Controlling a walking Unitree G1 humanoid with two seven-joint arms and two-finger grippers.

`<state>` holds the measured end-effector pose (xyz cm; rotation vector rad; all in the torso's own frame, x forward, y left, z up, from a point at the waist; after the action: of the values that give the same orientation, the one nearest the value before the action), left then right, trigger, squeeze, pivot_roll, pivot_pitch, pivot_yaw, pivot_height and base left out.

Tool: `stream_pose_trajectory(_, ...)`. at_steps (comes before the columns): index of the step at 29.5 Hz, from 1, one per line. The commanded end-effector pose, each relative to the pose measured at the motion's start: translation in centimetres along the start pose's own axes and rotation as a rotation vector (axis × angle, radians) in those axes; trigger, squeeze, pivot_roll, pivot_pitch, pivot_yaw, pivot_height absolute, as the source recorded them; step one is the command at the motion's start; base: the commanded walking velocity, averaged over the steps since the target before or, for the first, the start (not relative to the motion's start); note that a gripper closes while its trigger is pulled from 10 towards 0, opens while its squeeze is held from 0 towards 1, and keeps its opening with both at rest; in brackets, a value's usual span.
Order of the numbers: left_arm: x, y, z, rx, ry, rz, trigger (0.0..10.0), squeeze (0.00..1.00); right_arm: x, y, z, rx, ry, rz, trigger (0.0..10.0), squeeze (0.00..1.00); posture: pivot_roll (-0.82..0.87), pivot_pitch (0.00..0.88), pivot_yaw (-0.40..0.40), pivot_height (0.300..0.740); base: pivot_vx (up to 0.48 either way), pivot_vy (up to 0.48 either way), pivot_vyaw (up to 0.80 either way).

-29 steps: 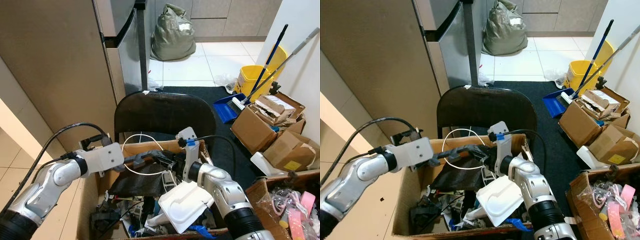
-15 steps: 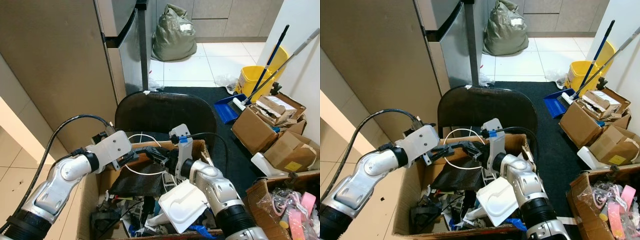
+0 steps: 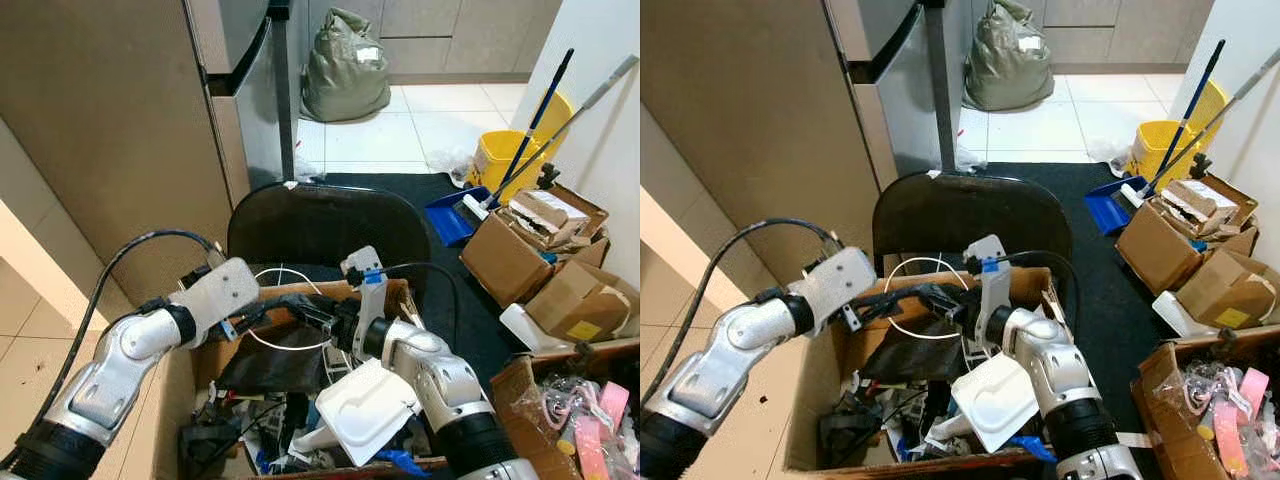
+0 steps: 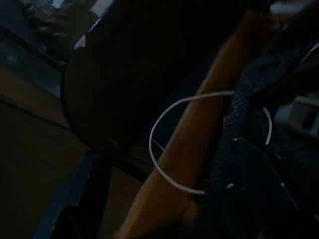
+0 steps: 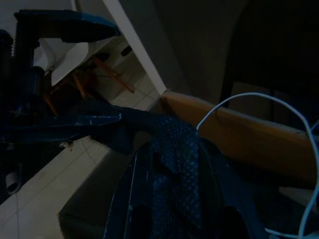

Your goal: Picking trash to rubbish bin

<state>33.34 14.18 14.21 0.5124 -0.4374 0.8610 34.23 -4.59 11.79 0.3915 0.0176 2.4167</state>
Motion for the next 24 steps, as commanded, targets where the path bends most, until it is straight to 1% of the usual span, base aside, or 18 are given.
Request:
stream_pose_trajectory(1,-0.1,0.0,0.1,-0.007,0.052,0.004,10.0,0.00,0.3,-0.5,0.5,-0.026,-0.005,-0.004,10.0,0.00,0.05,0.134,0.057,0.740,0.000,0.000,0.00)
stream_pose_trajectory(3,-0.1,-0.1,0.3,-0.011,0.060,0.004,10.0,0.00,0.2,-0.5,0.6,-0.028,-0.010,-0.015,10.0,0.00,0.05,0.134,0.057,0.740,0.000,0.000,0.00)
stream_pose_trajectory(6,-0.6,0.0,0.6,-0.023,0.093,-0.020,10.0,0.00,0.1,-0.6,0.6,-0.031,-0.007,-0.021,10.0,0.00,0.05,0.134,0.057,0.740,0.000,0.000,0.00)
stream_pose_trajectory(9,-0.6,0.0,0.6,-0.021,0.097,-0.022,10.0,0.00,0.1,-0.6,0.7,-0.032,-0.008,-0.025,10.0,0.00,0.05,0.134,0.057,0.740,0.000,0.000,0.00)
stream_pose_trajectory(11,-0.7,0.0,1.0,-0.043,0.105,-0.029,10.0,0.00,-0.4,-0.5,0.6,-0.026,0.002,-0.062,10.0,0.00,0.05,0.134,0.057,0.740,0.000,0.000,0.00)
stream_pose_trajectory(13,0.0,0.0,1.7,-0.071,0.100,0.008,10.0,0.00,-0.9,-0.5,0.5,-0.019,0.018,-0.096,10.0,0.00,0.05,0.135,0.056,0.740,0.000,0.000,0.00)
stream_pose_trajectory(15,1.3,-0.1,2.1,-0.089,0.077,0.084,10.0,0.00,-1.4,-0.5,0.3,-0.012,0.013,-0.125,10.0,0.00,0.05,0.135,0.056,0.740,0.000,0.000,0.00)
stream_pose_trajectory(16,1.5,-0.1,2.2,-0.085,0.074,0.085,10.0,0.00,-1.4,-0.5,0.2,-0.011,0.011,-0.130,10.0,0.00,0.05,0.135,0.056,0.740,0.000,0.000,0.00)
stream_pose_trajectory(18,0.8,0.1,1.7,-0.049,0.069,0.006,10.0,0.00,-1.6,-0.5,0.2,-0.008,0.013,-0.144,10.0,0.00,0.06,0.135,0.056,0.740,0.000,0.000,0.00)
stream_pose_trajectory(19,0.8,0.1,1.7,-0.049,0.069,0.006,10.0,0.00,-1.6,-0.5,0.2,-0.008,0.013,-0.144,10.0,0.00,0.06,0.135,0.056,0.740,0.000,0.000,0.00)
stream_pose_trajectory(20,0.1,0.3,1.6,-0.041,0.080,-0.047,10.0,0.00,-1.7,-0.4,0.2,-0.008,0.012,-0.151,10.0,0.00,0.05,0.134,0.058,0.740,0.000,0.000,0.00)
stream_pose_trajectory(21,0.1,0.3,1.6,-0.041,0.080,-0.047,10.0,0.00,-1.7,-0.4,0.2,-0.008,0.012,-0.151,10.0,0.00,0.05,0.134,0.058,0.740,0.000,0.000,0.00)
stream_pose_trajectory(24,-1.4,1.0,1.0,-0.003,0.083,-0.159,10.0,0.00,-1.9,-0.4,0.3,-0.010,0.007,-0.160,10.0,0.00,0.05,0.134,0.059,0.740,0.000,0.000,0.00)
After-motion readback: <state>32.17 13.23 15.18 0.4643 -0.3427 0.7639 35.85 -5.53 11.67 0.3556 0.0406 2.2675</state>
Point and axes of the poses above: a point about 5 cm out from each wrist's last joint towards the gripper, its own y axis pointing back from the gripper into the wrist, its own z axis along the axis of the wrist's last joint, x = y × z, the point moved 4 cm from there along -y, pointing out of the wrist towards the gripper, and after that the axes turned 1 degree about -y, right-handed, at the moved point
